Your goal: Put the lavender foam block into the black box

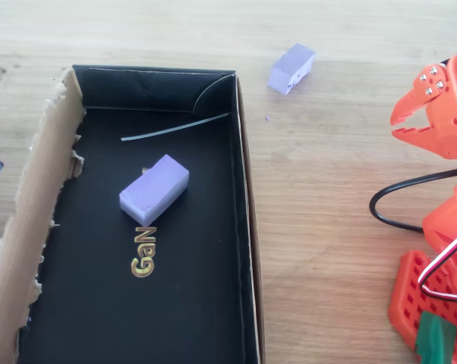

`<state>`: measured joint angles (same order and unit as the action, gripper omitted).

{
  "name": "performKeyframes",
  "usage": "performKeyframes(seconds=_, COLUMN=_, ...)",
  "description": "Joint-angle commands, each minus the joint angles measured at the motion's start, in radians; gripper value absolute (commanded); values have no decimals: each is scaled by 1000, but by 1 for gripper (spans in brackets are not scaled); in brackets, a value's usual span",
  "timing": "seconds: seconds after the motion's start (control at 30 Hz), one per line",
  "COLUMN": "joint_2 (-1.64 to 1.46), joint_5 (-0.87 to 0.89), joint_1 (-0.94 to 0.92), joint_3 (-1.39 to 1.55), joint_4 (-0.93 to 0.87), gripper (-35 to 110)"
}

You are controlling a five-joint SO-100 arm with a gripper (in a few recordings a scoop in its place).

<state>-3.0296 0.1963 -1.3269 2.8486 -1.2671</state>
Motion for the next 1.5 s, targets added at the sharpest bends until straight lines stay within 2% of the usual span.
performKeyframes(seconds=0.0, joint_2=-9, joint_5=-41, joint_1=37, joint_3=5, joint_4=8, gripper=0)
performKeyframes(seconds=0.07, joint_2=-9, joint_5=-81, joint_1=48, joint_3=5, joint_4=26, gripper=0)
performKeyframes(seconds=0.23, joint_2=-9, joint_5=0, joint_1=29, joint_3=5, joint_4=-6, gripper=0)
performKeyframes(seconds=0.37, joint_2=-9, joint_5=-8, joint_1=34, joint_3=5, joint_4=-5, gripper=0)
performKeyframes(seconds=0.5, joint_2=-9, joint_5=-60, joint_1=43, joint_3=3, joint_4=74, gripper=0)
performKeyframes(seconds=0.53, joint_2=-9, joint_5=-40, joint_1=41, joint_3=3, joint_4=112, gripper=0)
performKeyframes(seconds=0.57, joint_2=-8, joint_5=66, joint_1=46, joint_3=3, joint_4=158, gripper=0)
performKeyframes(seconds=0.67, joint_2=-8, joint_5=95, joint_1=83, joint_3=-48, joint_4=207, gripper=2)
performKeyframes(seconds=0.83, joint_2=35, joint_5=110, joint_1=89, joint_3=-216, joint_4=133, gripper=0)
performKeyframes(seconds=0.97, joint_2=397, joint_5=114, joint_1=72, joint_3=-566, joint_4=67, gripper=2)
performKeyframes(seconds=1.1, joint_2=738, joint_5=130, joint_1=55, joint_3=-1012, joint_4=-146, gripper=1)
performKeyframes(seconds=1.2, joint_2=916, joint_5=183, joint_1=51, joint_3=-1241, joint_4=-285, gripper=1)
performKeyframes(seconds=1.47, joint_2=965, joint_5=204, joint_1=74, joint_3=-1272, joint_4=-307, gripper=0)
